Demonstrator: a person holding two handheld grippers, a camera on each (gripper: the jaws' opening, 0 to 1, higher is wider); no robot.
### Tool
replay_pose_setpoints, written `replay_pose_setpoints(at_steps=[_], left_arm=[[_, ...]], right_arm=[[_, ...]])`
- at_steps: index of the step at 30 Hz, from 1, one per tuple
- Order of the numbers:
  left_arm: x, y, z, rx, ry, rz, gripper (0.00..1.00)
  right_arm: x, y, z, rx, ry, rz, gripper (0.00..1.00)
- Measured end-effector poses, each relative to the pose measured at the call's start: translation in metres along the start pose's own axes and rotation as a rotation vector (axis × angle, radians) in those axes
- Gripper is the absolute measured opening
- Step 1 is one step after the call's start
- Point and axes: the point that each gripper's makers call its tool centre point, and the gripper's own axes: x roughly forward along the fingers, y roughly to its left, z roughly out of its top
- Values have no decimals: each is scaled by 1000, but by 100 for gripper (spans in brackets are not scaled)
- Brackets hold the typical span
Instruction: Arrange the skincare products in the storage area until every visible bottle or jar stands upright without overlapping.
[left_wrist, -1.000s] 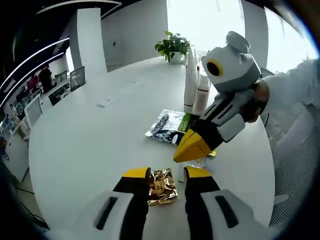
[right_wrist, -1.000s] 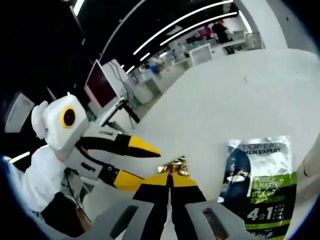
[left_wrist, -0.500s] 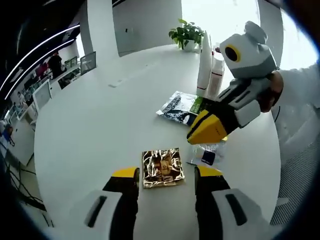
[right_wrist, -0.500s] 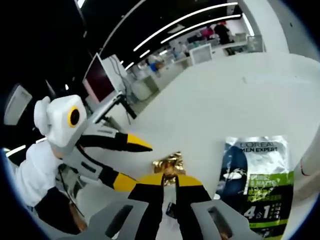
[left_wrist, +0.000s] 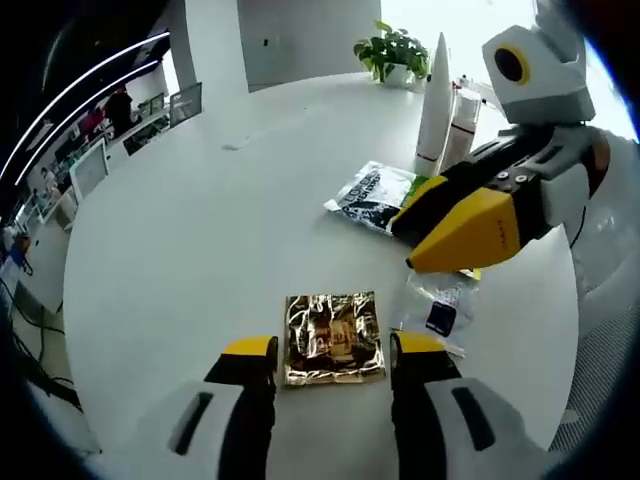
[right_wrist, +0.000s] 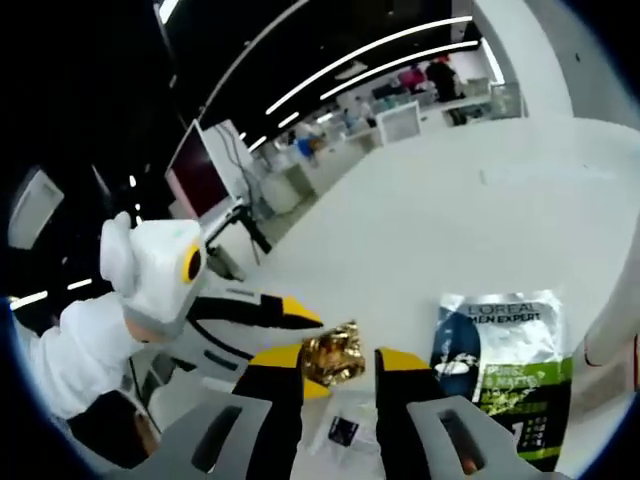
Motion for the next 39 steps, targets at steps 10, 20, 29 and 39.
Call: replay_pose_setpoints(at_steps=[10, 20, 29, 39], left_arm=[[4, 3, 1, -19, 41, -10, 53], [5, 7, 1, -16, 48, -15, 44], [2, 5, -1, -42, 20, -28, 44], [-7, 3, -2, -80, -28, -48, 44]], right_arm=[[0, 1, -1, 4, 5, 10, 26], [0, -1, -3, 3, 16, 1, 26], [2, -3, -12, -3, 47, -9, 26], [12, -5, -26, 7, 90, -10, 27]])
